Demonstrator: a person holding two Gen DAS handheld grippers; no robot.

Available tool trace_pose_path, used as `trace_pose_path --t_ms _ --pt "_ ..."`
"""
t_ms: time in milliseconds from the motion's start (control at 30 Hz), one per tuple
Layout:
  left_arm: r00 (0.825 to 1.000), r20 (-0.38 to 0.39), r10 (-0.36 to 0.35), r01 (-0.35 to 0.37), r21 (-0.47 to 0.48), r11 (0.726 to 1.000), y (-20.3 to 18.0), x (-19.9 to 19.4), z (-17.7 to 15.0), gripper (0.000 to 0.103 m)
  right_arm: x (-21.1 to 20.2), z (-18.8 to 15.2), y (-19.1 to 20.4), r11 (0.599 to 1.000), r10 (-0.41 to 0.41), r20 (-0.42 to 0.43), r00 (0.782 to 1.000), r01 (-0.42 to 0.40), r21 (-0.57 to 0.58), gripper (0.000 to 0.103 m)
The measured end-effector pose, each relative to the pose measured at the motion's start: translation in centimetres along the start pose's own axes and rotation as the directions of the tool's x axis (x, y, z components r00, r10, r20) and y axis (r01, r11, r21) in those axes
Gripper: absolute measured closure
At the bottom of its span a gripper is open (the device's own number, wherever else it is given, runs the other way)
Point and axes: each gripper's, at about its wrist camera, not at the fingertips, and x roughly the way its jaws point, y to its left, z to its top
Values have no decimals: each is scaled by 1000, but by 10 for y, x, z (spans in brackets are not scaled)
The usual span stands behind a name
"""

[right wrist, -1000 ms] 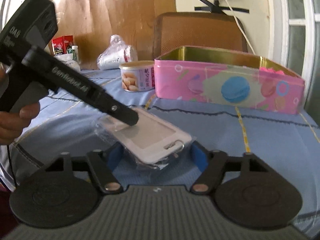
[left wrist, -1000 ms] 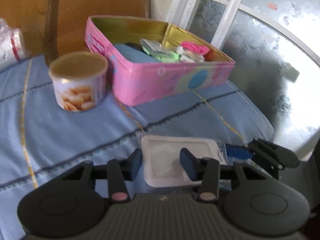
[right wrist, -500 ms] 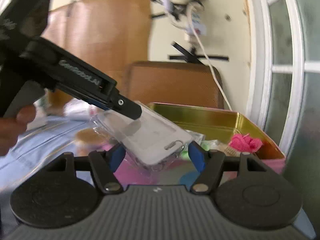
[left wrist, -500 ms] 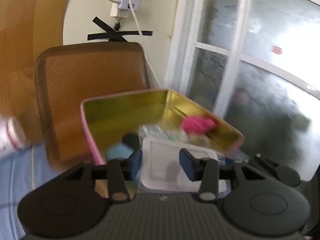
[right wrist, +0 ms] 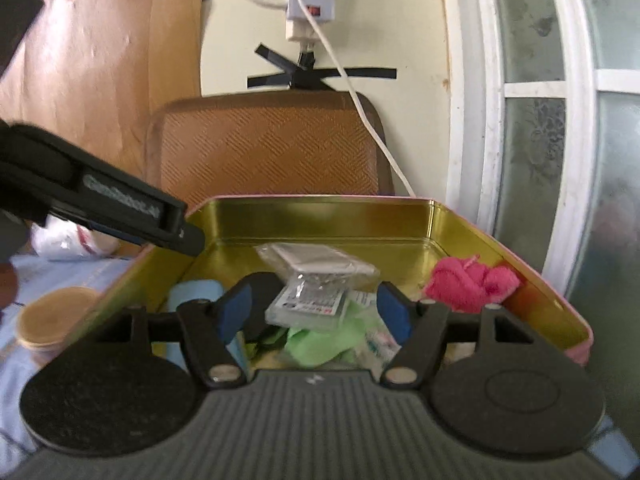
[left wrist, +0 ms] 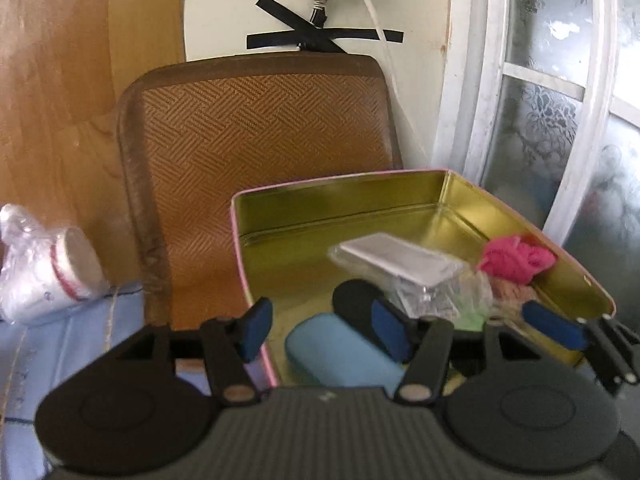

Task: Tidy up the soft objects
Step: 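Withdraw both grippers from the tin back over the table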

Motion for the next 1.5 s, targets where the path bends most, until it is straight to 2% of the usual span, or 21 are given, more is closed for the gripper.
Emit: trace_pose_path --t_ms 167,367,567,767,833,900,1033,1333,1500 --pt "999 3 34 -34 28 999 0 -23 -18 46 -33 -8 5 997 19 31 999 -22 75 31" --pt "999 34 25 -25 21 999 10 -63 -40 45 -75 -20 7 983 15 65 998 -26 180 31" --pt "997 60 37 -39 24 999 23 -100 -70 37 -100 -31 12 954 -11 64 998 -9 299 29" --pt "992 80 98 -97 -16 995 51 -134 -110 18 -113 -41 33 917 37 19 999 -41 397 27" --pt "987 87 132 -129 -31 991 62 -142 -123 1 -118 -46 42 900 63 6 998 -60 432 24" --pt "983 91 161 -159 -33 987 70 -150 -137 0 -120 -52 54 886 95 -16 995 -78 458 24" --pt "977 79 198 -196 -25 980 83 -161 -157 0 -124 -60 80 894 117 -44 992 -86 439 24" --pt "969 55 240 -238 -41 970 108 -169 -182 0 -133 -53 111 921 80 -10 997 -70 383 17" --pt "974 34 222 -219 -74 973 119 -170 -189 0 -131 -55 125 937 70 -21 997 -58 345 14"
